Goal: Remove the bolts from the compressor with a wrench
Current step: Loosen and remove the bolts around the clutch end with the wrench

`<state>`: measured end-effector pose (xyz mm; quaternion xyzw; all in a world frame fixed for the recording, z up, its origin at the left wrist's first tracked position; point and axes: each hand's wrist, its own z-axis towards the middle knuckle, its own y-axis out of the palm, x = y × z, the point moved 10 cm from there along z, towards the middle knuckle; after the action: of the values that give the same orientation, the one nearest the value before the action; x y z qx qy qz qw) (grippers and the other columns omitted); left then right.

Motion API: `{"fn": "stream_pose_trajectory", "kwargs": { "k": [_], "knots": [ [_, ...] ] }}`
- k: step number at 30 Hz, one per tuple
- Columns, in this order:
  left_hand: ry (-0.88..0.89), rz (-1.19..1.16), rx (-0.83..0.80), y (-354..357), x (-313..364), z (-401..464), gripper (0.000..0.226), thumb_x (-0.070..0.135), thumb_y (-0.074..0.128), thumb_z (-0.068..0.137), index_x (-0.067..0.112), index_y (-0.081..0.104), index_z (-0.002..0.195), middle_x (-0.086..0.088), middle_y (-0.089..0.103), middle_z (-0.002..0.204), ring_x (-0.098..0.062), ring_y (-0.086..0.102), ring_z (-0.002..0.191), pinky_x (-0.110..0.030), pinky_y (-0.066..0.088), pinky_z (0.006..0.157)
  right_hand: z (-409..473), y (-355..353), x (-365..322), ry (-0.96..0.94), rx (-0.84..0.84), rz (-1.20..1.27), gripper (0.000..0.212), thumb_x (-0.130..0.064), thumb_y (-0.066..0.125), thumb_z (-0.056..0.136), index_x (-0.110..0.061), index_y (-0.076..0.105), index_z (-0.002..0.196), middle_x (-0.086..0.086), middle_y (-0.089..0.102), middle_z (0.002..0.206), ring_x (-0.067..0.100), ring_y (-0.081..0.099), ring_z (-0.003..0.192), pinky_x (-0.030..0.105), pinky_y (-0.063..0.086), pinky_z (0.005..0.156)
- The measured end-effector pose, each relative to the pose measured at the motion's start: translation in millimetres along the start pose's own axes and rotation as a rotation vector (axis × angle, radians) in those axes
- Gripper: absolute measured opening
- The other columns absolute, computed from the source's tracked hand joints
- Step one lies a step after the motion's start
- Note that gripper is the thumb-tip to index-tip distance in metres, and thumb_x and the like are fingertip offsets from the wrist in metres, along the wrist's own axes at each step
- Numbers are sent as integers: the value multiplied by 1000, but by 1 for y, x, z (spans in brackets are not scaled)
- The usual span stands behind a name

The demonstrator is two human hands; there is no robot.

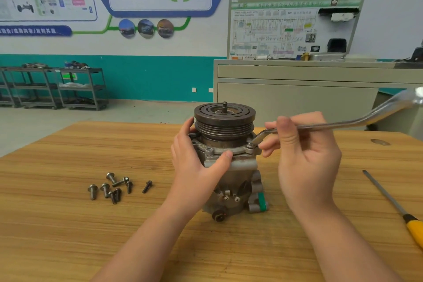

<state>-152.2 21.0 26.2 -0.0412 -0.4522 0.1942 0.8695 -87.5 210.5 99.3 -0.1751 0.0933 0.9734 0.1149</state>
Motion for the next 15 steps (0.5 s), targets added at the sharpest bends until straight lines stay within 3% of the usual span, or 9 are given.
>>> {"fn": "stream_pose_trajectory", "kwargs": {
  "k": [3, 5, 7, 10, 13, 15],
  "knots": [
    [16, 12, 17, 0, 1, 2, 89, 63, 63, 65, 44, 19, 141, 31, 29, 128, -3, 30, 131, -21, 27, 106, -12, 15, -21, -241, -95, -218, 32, -35, 55, 97, -6, 64, 86, 3, 63, 72, 11, 62, 62, 24, 51, 58],
    [35, 36, 77, -3, 6, 5, 84, 63, 65, 62, 48, 20, 131, 33, 29, 122, -3, 32, 126, -12, 26, 103, -26, 31, -34, -423, -139, -359, 25, -28, 62, 93, -4, 64, 87, 7, 62, 76, 12, 57, 68, 17, 49, 64],
    [16, 28, 112, -6, 5, 7, 82, 67, 60, 56, 47, 23, 127, 32, 30, 118, -6, 34, 122, -17, 29, 104, -33, 41, -39, -480, -135, -441, 24, -28, 57, 97, -5, 60, 89, 8, 60, 75, 11, 51, 70, 15, 46, 65],
    [35, 25, 36, -1, 3, 2, 87, 65, 60, 63, 46, 18, 137, 32, 28, 127, -6, 31, 130, -29, 29, 109, -27, 22, -19, -205, 34, -209, 39, -35, 35, 105, -4, 53, 89, 8, 56, 73, 14, 51, 60, 17, 41, 59],
    [35, 21, 13, -1, 5, 1, 85, 59, 64, 68, 45, 18, 138, 33, 27, 129, -4, 29, 131, -27, 28, 109, -23, -10, 26, 202, 327, 172, 18, -30, 29, 103, -21, 40, 92, 1, 63, 69, 16, 51, 43, 20, 39, 43],
    [29, 16, 1, 0, 7, 0, 83, 52, 66, 71, 45, 18, 138, 29, 29, 129, -3, 29, 131, -25, 27, 108, -22, -17, 61, 461, 386, 302, 18, -27, 28, 105, -20, 41, 93, -1, 65, 62, 14, 51, 40, 17, 38, 40]
  ]
}}
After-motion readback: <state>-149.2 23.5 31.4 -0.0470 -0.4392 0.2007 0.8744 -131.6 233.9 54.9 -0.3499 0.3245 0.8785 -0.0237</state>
